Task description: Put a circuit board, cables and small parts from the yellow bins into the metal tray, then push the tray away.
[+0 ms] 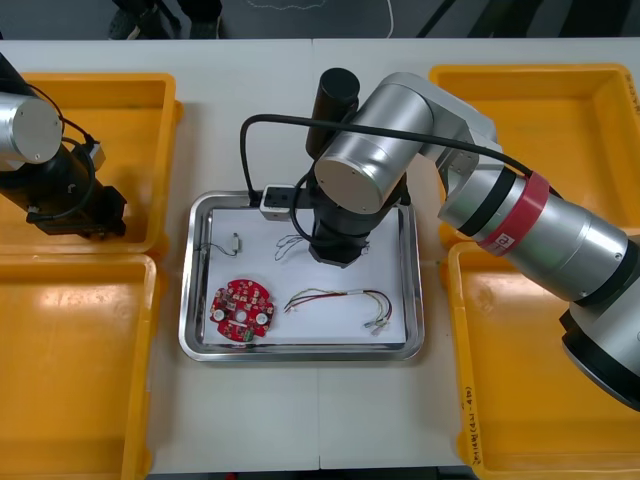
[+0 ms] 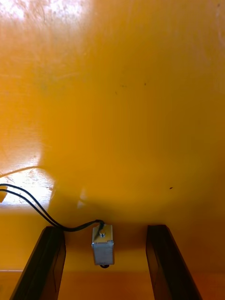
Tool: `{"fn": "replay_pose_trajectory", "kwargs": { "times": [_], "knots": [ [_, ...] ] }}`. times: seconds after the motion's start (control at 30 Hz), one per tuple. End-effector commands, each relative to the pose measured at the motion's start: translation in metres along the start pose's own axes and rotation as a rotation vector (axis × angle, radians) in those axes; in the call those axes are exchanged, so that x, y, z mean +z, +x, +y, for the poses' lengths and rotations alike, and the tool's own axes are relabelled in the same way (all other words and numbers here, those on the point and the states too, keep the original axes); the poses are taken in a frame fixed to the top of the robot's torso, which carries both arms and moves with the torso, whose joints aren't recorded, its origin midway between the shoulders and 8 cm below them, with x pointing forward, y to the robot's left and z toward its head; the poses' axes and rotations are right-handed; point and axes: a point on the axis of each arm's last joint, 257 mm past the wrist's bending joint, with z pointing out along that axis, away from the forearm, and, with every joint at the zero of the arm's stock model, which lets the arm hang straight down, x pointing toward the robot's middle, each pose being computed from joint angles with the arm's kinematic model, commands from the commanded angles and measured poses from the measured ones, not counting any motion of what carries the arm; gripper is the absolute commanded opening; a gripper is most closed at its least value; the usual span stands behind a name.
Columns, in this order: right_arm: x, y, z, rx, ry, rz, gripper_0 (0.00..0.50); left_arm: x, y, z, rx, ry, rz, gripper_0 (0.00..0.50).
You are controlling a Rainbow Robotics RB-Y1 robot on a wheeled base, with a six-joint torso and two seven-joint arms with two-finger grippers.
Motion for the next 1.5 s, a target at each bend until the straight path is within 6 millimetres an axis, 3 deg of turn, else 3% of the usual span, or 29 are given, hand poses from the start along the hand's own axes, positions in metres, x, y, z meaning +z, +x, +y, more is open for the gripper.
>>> {"fn": "replay_pose_trajectory", "kwargs": {
  "times": [0.03, 0.23, 0.27, 0.3, 0.33, 0.37, 0.43, 0.47, 0.57, 0.73, 0.9, 1.13, 1.5],
  "knots": [
    [-0.01, -0.026, -0.005, -0.062, 0.049, -0.021, 0.0, -0.002, -0.014, -0.011, 0.112, 0.005, -0.04, 0.5],
    [-0.008, -0.025, -0.004, -0.064, 0.049, -0.016, 0.0, 0.0, -0.014, -0.011, 0.119, 0.006, -0.043, 0.496],
    [-0.008, -0.024, -0.005, -0.064, 0.051, -0.012, 0.0, 0.0, -0.014, -0.011, 0.119, 0.006, -0.043, 0.452],
    [-0.008, -0.024, -0.005, -0.066, 0.052, -0.012, 0.0, 0.0, -0.014, -0.011, 0.121, 0.004, -0.042, 0.333],
    [-0.008, -0.024, -0.005, -0.066, 0.054, -0.011, 0.036, 0.0, -0.014, -0.011, 0.121, 0.004, -0.042, 0.18],
    [-0.008, -0.024, -0.005, -0.067, 0.054, -0.012, 0.162, 0.0, -0.014, -0.01, 0.122, 0.002, -0.042, 0.051],
    [-0.008, -0.024, -0.005, -0.067, 0.056, -0.011, 0.317, 0.0, -0.014, -0.01, 0.125, 0.0, -0.041, 0.001],
    [-0.008, -0.023, -0.006, -0.066, 0.058, -0.01, 0.397, 0.0, -0.013, -0.01, 0.125, 0.0, -0.04, 0.001],
    [-0.008, -0.023, -0.007, -0.066, 0.06, -0.009, 0.5, 0.0, -0.013, -0.009, 0.129, -0.003, -0.04, 0.0],
    [-0.008, -0.02, -0.009, -0.063, 0.062, -0.003, 0.5, -0.002, -0.015, -0.011, 0.129, -0.001, -0.048, 0.0],
    [-0.015, -0.018, -0.013, -0.045, 0.056, -0.007, 0.5, -0.017, -0.026, -0.013, 0.122, 0.008, -0.086, 0.0],
    [-0.041, -0.012, -0.019, 0.021, 0.006, -0.02, 0.5, -0.057, -0.032, -0.011, 0.111, 0.019, -0.112, 0.0],
    [-0.091, 0.013, -0.032, 0.074, -0.012, -0.006, 0.5, -0.122, -0.021, -0.014, 0.135, 0.012, -0.128, 0.0]
  ]
}}
